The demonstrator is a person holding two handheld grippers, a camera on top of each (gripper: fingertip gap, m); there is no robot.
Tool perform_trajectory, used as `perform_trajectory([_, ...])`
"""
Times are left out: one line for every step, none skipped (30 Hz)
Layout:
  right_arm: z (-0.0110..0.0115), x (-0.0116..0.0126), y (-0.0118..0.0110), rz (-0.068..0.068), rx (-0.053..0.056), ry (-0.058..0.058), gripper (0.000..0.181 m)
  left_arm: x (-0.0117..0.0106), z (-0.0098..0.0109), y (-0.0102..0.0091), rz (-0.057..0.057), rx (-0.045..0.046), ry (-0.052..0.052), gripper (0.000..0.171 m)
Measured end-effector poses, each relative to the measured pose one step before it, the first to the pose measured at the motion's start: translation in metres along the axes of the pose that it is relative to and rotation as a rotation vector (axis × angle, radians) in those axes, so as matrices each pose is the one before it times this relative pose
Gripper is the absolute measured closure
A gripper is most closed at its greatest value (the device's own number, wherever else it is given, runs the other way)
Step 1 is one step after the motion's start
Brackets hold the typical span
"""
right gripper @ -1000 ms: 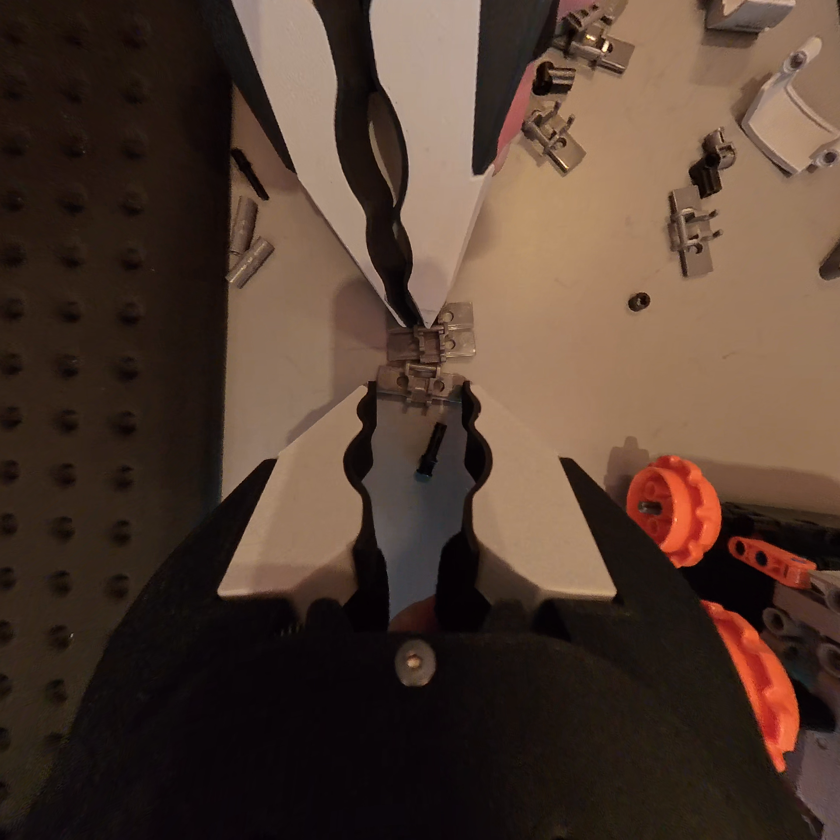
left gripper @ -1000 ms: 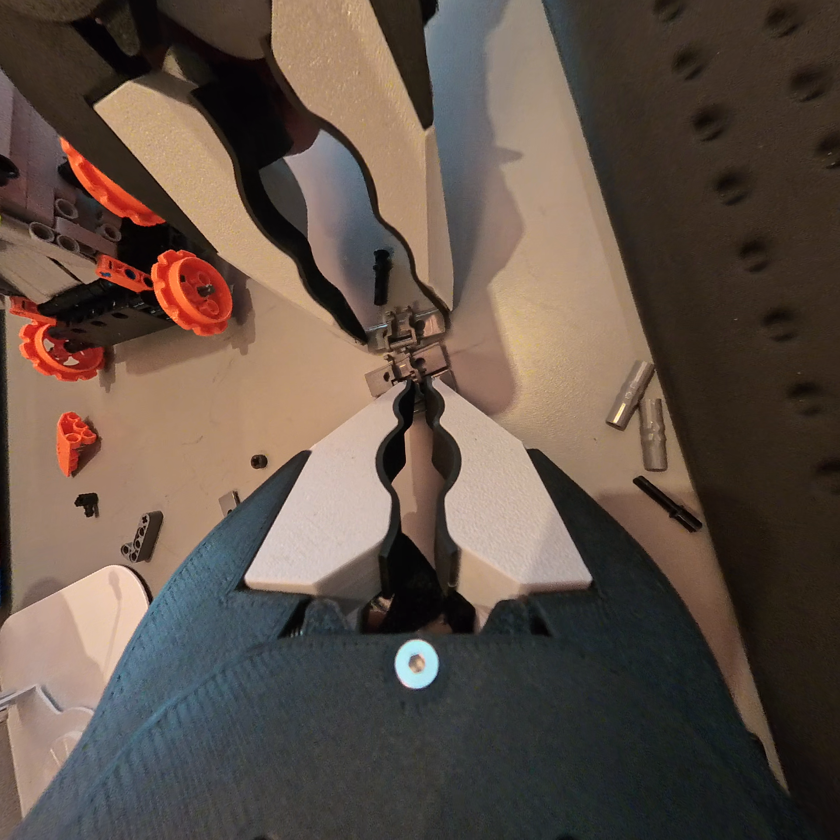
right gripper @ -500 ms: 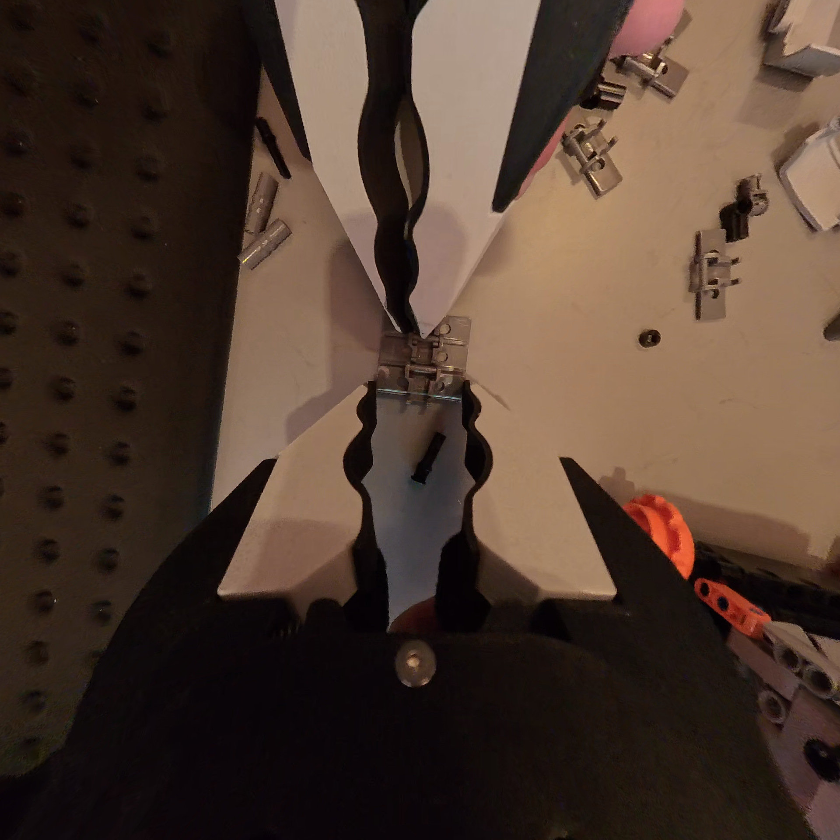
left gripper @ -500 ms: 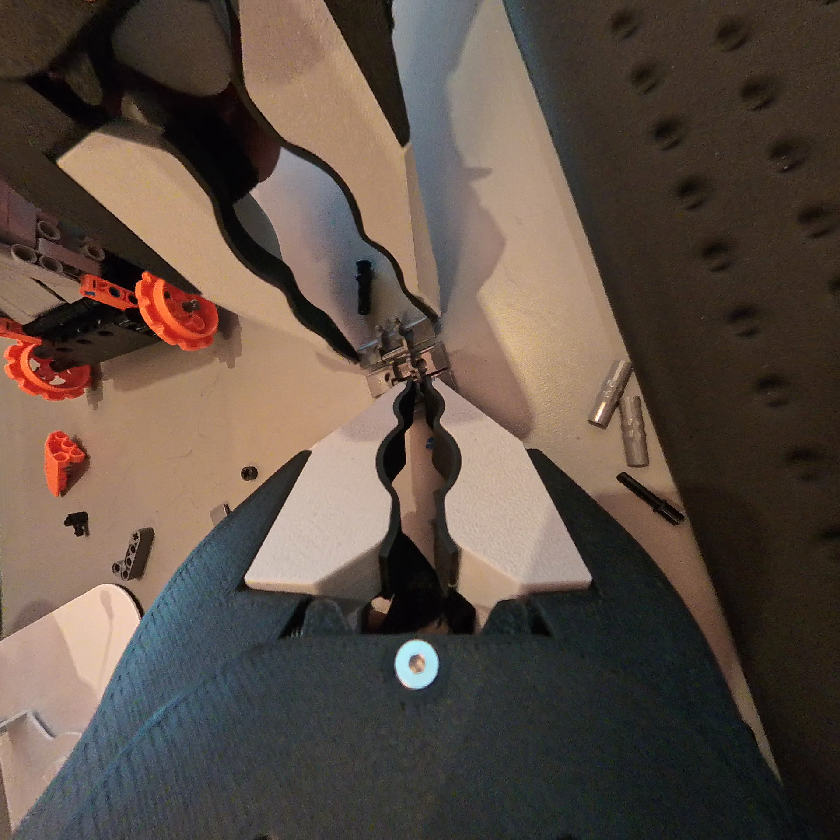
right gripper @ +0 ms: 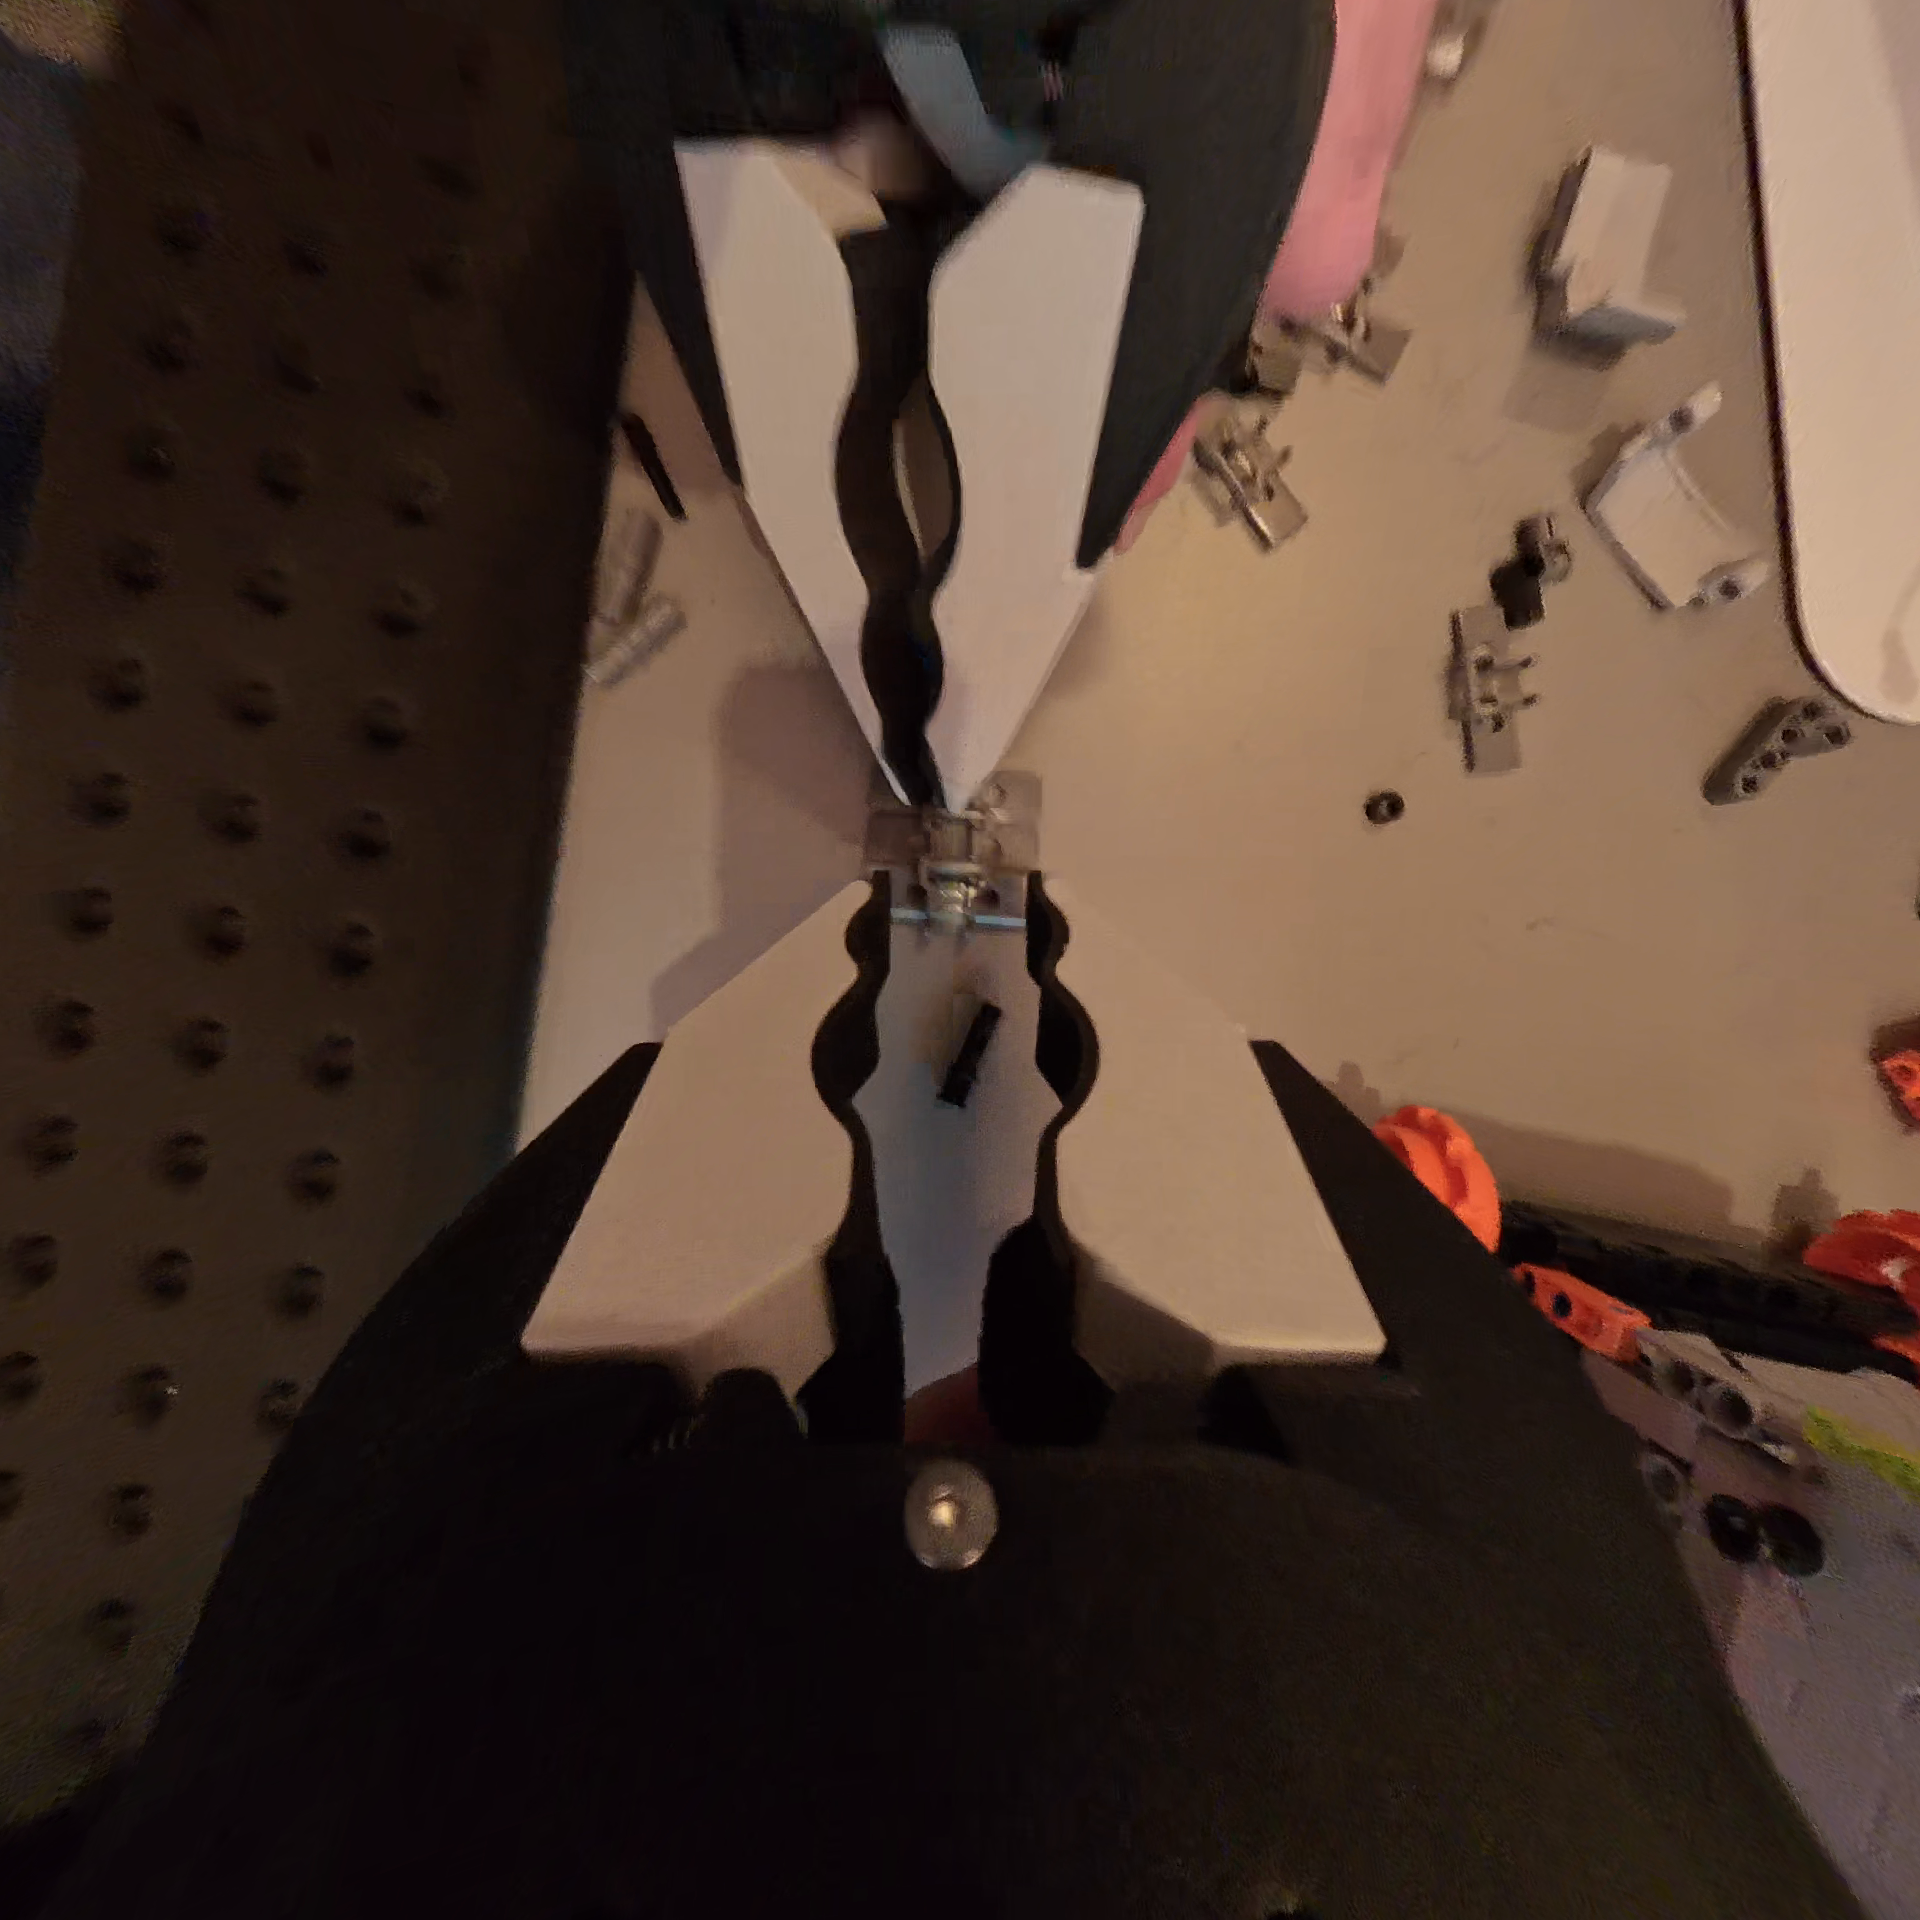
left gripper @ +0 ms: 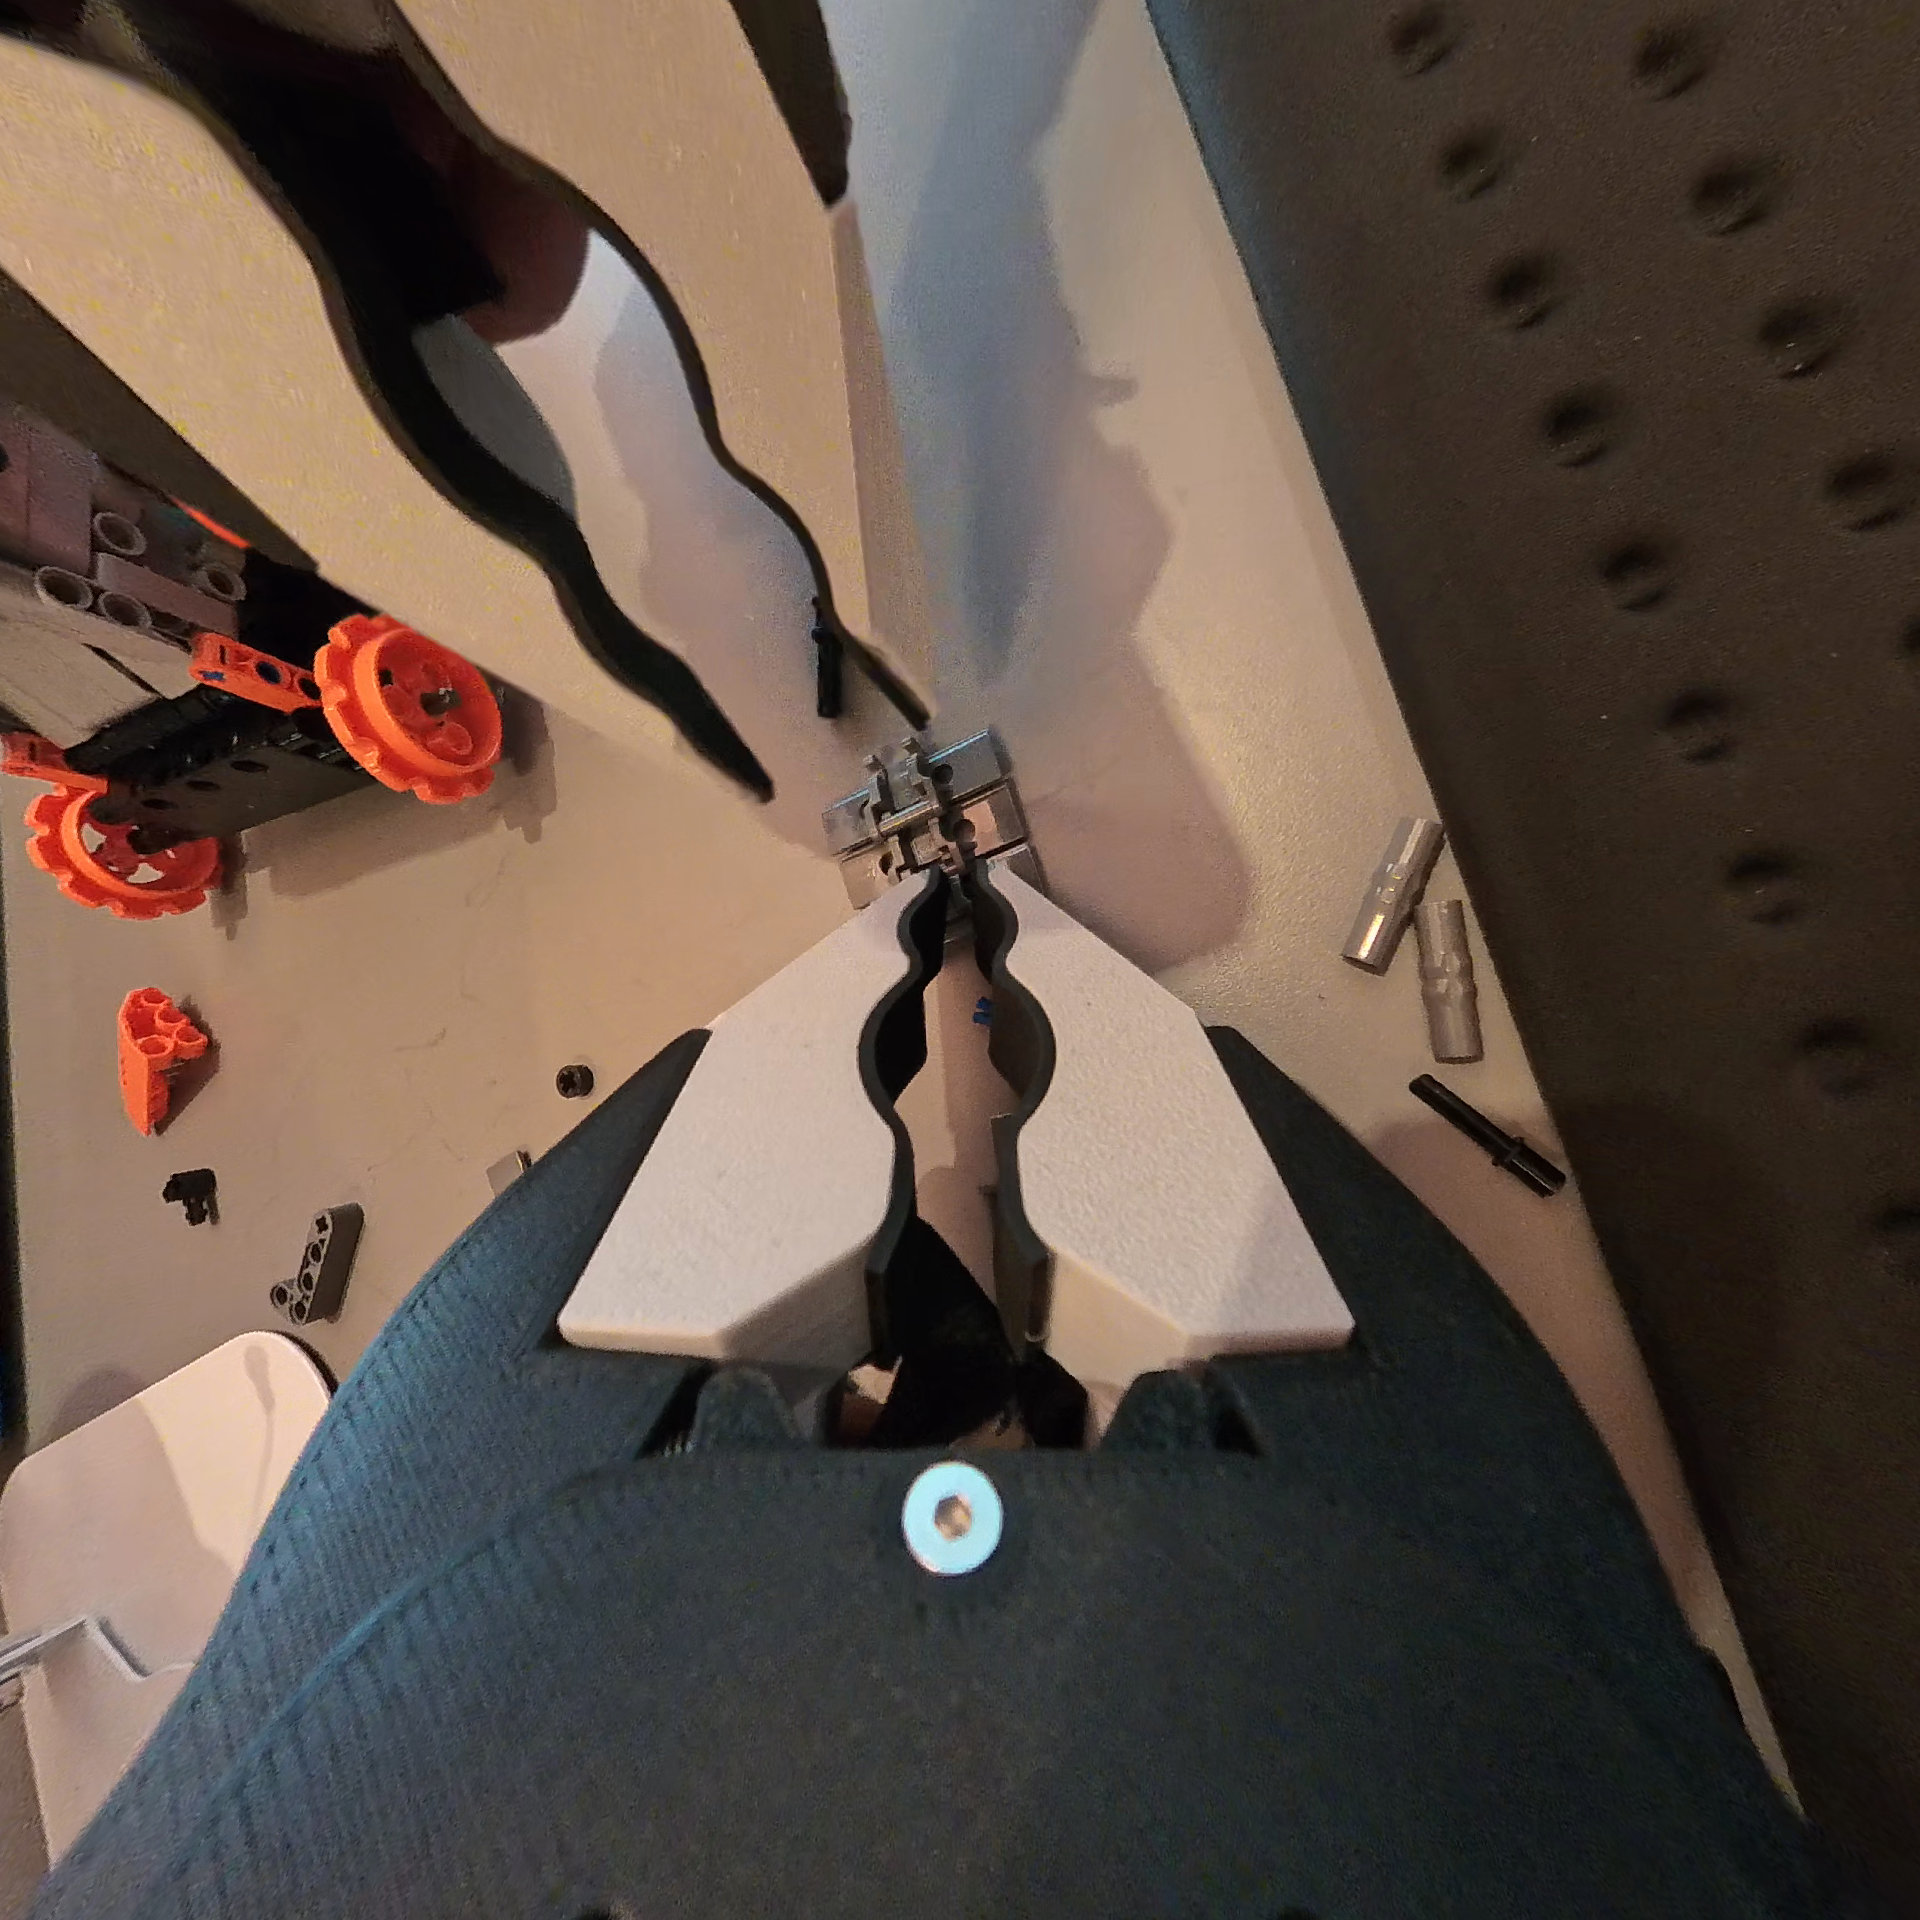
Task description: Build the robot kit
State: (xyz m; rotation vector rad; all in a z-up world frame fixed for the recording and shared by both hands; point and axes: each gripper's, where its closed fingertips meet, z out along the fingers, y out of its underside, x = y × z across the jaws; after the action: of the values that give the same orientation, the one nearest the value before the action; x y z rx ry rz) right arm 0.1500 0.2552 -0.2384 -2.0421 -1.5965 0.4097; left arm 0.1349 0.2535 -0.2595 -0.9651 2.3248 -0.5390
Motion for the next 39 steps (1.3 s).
perform_trajectory([-0.00094, -0.00262, -0.00574, 0.004, 0.0348, -0.0095, 0.165, -0.00005, 0.00016, 0.00001, -0.001, 0.00044, -0.0001, 0.168])
perform_trajectory([0.00103, 0.00044, -0.00335, 0.0077, 0.0204, 0.0048, 0.173, -0.00007, 0.0, -0.00005, -0.0012, 0.00055, 0.0006, 0.168])
perform_trajectory([0.00227, 0.00105, 0.00038, 0.0041, 0.0003, 0.0052, 0.18, -0.00003, 0.00003, 0.00001, -0.0005, 0.00086, 0.0006, 0.168])
perform_trajectory([0.00288, 0.00192, 0.0027, -0.0048, -0.0112, 0.0105, 0.181, 0.00008, 0.00005, -0.00005, -0.0011, 0.00086, 0.0005, 0.168])
perform_trajectory([0.00291, 0.00292, 0.00292, -0.0031, -0.0136, 0.0171, 0.181, 0.0, 0.00001, 0.00001, -0.0009, 0.00039, 0.0001, 0.168])
perform_trajectory([0.00218, 0.00074, 0.00214, 0.0015, -0.0104, 0.0021, 0.181, 0.00003, -0.00006, 0.00002, 0.0003, -0.00023, -0.0006, 0.168])
perform_trajectory([0.00098, -0.00141, -0.00013, 0.0001, 0.0026, -0.0089, 0.181, 0.00002, 0.00006, 0.00002, 0.0008, -0.00068, -0.0007, 0.168])
perform_trajectory([0.00018, -0.00084, -0.00178, 0.0002, 0.0106, -0.0042, 0.181, -0.00004, -0.00003, 0.00002, 0.0005, -0.00058, -0.0006, 0.168])
perform_trajectory([-0.00005, -0.00024, -0.00072, 0.0008, 0.0023, -0.0012, 0.181, -0.00002, 0.00005, 0.00002, -0.0006, -0.00004, 0.0005, 0.168])
perform_trajectory([-0.00004, -0.00042, 0.00059, 0.0001, -0.0047, -0.0031, 0.181, 0.00008, 0.00003, 0.00002, -0.0012, 0.0008, 0.001, 0.168])
perform_trajectory([0.00058, -0.00068, 0.00052, 0.0005, -0.0023, -0.0059, 0.181, -0.00001, 0.0, -0.00003, -0.0024, 0.00085, 0.001, 0.168])
perform_trajectory([0.00103, -0.00098, 0.001, 0.0006, -0.0045, -0.008, 0.181, 0.00007, 0.00008, -0.00005, -0.0015, 0.00043, 0.0007, 0.168])
perform_trajectory([0.00142, 0.00079, 0.00198, 0.0006, -0.0111, 0.0014, 0.181, 0.0001, 0.00004, -0.00002, 0.0007, -0.00006, -0.0006, 0.168])
perform_trajectory([0.00142, 0.00074, 0.00133, 0.0004, -0.0088, 0.0026, 0.181, -0.00021, 0.00006, -0.00007, 0.0001, -0.00032, -0.0016, 0.168])
perform_trajectory([0.00099, -0.00174, 0.00091, -0.0001, -0.0071, -0.0115, 0.181, 0.00016, 0.00006, -0.00008, -0.0006, -0.00028, 0.0007, 0.168])
perform_trajectory([0.00027, -0.00101, 0.00027, -0.0011, -0.0046, -0.0056, 0.181, -0.00012, -0.00003, 0.00007, 0.0002, -0.00048, -0.0007, 0.168])
perform_trajectory([-0.00002, 0.00022, 0.00012, -0.0018, -0.0031, 0.0021, 0.181, -0.00002, -0.00003, 0.00005, -0.0002, -0.00037, -0.0002, 0.168])
perform_trajectory([-0.00003, -0.00001, 0.00026, -0.0023, -0.0018, 0.0004, 0.181, -0.00004, 0.00004, -0.00004, -0.0024, -0.00079, 0.0005, 0.168])
perform_trajectory([0.00005, 0.0001, 0.00034, 0.0052, 0.0005, -0.0017, 0.181, -0.00011, -0.00011, 0.00002, 0.0003, -0.00052, -0.0004, 0.168])
perform_trajectory([-0.00004, 0.00005, 0.00031, 0.0078, 0.0001, -0.0014, 0.181, -0.00002, 0.00003, 0.0, 0.0019, -0.00018, -0.0009, 0.168])
perform_trajectory([0.00004, -0.00006, 0.00037, 0.0043, -0.0015, 0.0002, 0.181, 0.00002, 0.00006, -0.00007, -0.0002, -0.00031, -0.0001, 0.168])
perform_trajectory([0.0001, -0.00003, 0.00014, 0.0049, -0.0024, -0.0001, 0.181, -0.00008, -0.00005, 0.00004, 0.0002, -0.0014, 0.0006, 0.168])
perform_trajectory([0.00001, -0.00022, 0.00011, 0.0003, -0.0051, 0.0015, 0.181, 0.00001, -0.00005, 0.0, -0.0011, -0.0016, 0.0001, 0.168])
perform_trajectory([-0.00001, -0.00013, 0.00021, -0.006, -0.0087, 0.0029, 0.181, -0.00003, 0.00004, -0.00003, -0.0011, -0.00059, -0.0009, 0.168])
perform_trajectory([0.00011, -0.00005, 0.00011, -0.0026, -0.01, -0.0007, 0.181, 0.0, 0.00002, 0.00003, -0.0013, -0.00057, -0.0002, 0.168])
perform_trajectory([0.00003, -0.00006, 0.00028, 0.0002, -0.0109, -0.0033, 0.181, -0.00004, -0.00006, 0.00006, -0.0006, -0.00154, 0.0005, 0.168])
perform_trajectory([0.00011, -0.00009, 0.00011, -0.0021, -0.0113, -0.0034, 0.181, -0.00006, 0.00004, 0.0, 0.0005, -0.00167, -0.0004, 0.168])
perform_trajectory([0.0, -0.00013, 0.00025, -0.0021, -0.0123, -0.0031, 0.181, 0.00007, -0.00003, 0.00002, 0.0002, -0.00188, -0.0006, 0.168])
perform_trajectory([0.00016, -0.00008, 0.00017, -0.0026, -0.014, -0.0029, 0.181, -0.00003, -0.00007, -0.00004, -0.0001, -0.00225, -0.0008, 0.168])
perform_trajectory([0.00001, -0.00009, 0.0002, -0.0021, -0.016, -0.0031, 0.181, 0.00002, 0.00009, 0.0, -0.0018, -0.00163, -0.0001, 0.168])
perform_trajectory([0.00004, -0.0001, 0.00022, -0.0057, -0.0202, -0.0001, 0.181, 0.0, 0.00001, -0.00005, -0.0022, -0.00032, 0.0004, 0.168])
perform_trajectory([0.00009, -0.00009, 0.00018, -0.0081, -0.0215, -0.0001, 0.181, 0.0, -0.00006, 0.0, 0.0002, -0.00012, -0.0008, 0.168])
perform_trajectory([0.00023, -0.00002, 0.00012, -0.0043, -0.0165, -0.0049, 0.181, 0.00002, 0.00001, -0.0001, 0.0005, -0.00021, -0.0007, 0.168])
perform_trajectory([0.00023, -0.00007, 0.0, 0.0004, -0.0085, -0.0087, 0.181, 0.00004, -0.00007, 0.00008, -0.0027, -0.00042, 0.0007, 0.169])
perform_trajectory([0.00009, -0.00008, 0.00002, 0.0003, -0.0059, -0.0068, 0.181, 0.00007, -0.00001, -0.00005, -0.0006, -0.00055, -0.0009, 0.169])
perform_trajectory([0.0001, -0.00003, 0.00009, -0.0018, -0.0099, -0.0029, 0.181, 0.00005, -0.0001, -0.00006, 0.001, -0.00023, -0.0016, 0.169])
perform_trajectory([0.00005, -0.00006, 0.00004, -0.0038, -0.0136, -0.0009, 0.181, 0.0, 0.00001, 0.00006, -0.0022, 0.00051, -0.0001, 0.169])
perform_trajectory([0.00009, -0.00005, 0.00011, -0.0045, -0.0148, -0.0017, 0.181, 0.0001, -0.00006, -0.00008, -0.0046, 0.00123, 0.0014, 0.169])
perform_trajectory([0.00012, -0.00006, -0.00007, -0.0036, -0.0152, -0.0025, 0.181, 0.00003, 0.00003, 0.0, 0.0004, 0.00118, -0.0006, 0.169])
